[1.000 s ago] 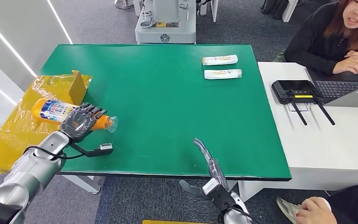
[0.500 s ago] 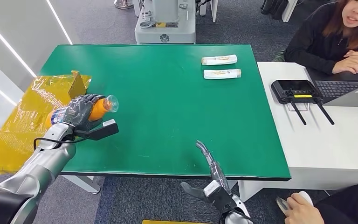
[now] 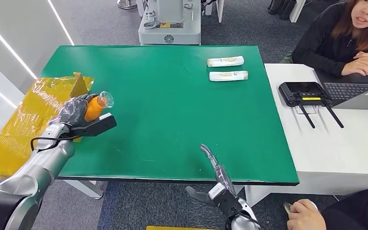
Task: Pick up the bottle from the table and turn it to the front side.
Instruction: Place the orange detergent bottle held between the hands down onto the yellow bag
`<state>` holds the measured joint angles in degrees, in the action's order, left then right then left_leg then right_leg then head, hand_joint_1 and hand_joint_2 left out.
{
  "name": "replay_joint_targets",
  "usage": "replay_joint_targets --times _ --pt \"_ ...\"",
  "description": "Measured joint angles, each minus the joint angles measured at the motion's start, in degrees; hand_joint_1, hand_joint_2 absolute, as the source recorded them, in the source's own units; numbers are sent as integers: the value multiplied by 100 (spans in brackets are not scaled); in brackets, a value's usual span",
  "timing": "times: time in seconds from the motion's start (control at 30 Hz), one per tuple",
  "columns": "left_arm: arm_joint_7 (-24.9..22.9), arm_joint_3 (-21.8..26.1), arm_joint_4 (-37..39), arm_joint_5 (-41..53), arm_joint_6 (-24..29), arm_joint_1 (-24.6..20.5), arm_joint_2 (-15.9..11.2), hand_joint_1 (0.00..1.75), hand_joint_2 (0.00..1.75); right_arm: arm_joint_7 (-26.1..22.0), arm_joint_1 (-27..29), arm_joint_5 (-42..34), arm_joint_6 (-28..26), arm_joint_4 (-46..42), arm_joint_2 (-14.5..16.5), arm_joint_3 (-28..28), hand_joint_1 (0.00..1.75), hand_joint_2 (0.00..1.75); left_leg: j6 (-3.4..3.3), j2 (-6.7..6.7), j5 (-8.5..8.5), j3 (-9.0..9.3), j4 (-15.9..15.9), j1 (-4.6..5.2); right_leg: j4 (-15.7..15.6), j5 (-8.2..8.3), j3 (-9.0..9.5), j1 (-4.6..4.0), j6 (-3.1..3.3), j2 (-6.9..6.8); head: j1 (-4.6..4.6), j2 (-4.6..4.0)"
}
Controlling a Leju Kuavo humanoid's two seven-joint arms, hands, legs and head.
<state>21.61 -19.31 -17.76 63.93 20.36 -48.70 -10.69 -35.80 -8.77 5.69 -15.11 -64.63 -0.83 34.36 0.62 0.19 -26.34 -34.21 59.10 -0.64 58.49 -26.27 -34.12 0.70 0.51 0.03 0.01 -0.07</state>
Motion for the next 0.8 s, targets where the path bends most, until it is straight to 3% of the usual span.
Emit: replay_joint_targets --times 0.17,0.3,0.47,0.57,0.8 --pt "-85 -6 15 156 53 9 -68 175 175 -29 -32 -22 48 43 0 18 0 175 0 1 0 0 0 0 1 0 -1 0 0 2 -1 0" --pt "-177 -196 51 724 624 72 -350 175 175 -72 -157 -73 123 204 0 127 0 175 1 -3 1 -1 0 -1 5 -1 -4 -1 1 -2 -1 0" --pt "-157 -469 77 1278 1241 89 -442 175 175 -93 -203 -115 110 282 0 183 0 175 1 -3 1 -3 0 0 4 -1 -5 0 1 -2 0 0" --pt "-38 -715 78 1583 1605 77 -443 175 175 -82 -188 -139 42 289 0 229 0 175 1 -4 1 -2 2 1 1 -1 -5 1 1 -3 1 0" --pt "253 -999 78 1559 1667 50 -254 175 175 80 27 -42 -119 50 -25 265 0 175 1 0 0 -2 4 1 0 0 -7 1 1 2 1 0"
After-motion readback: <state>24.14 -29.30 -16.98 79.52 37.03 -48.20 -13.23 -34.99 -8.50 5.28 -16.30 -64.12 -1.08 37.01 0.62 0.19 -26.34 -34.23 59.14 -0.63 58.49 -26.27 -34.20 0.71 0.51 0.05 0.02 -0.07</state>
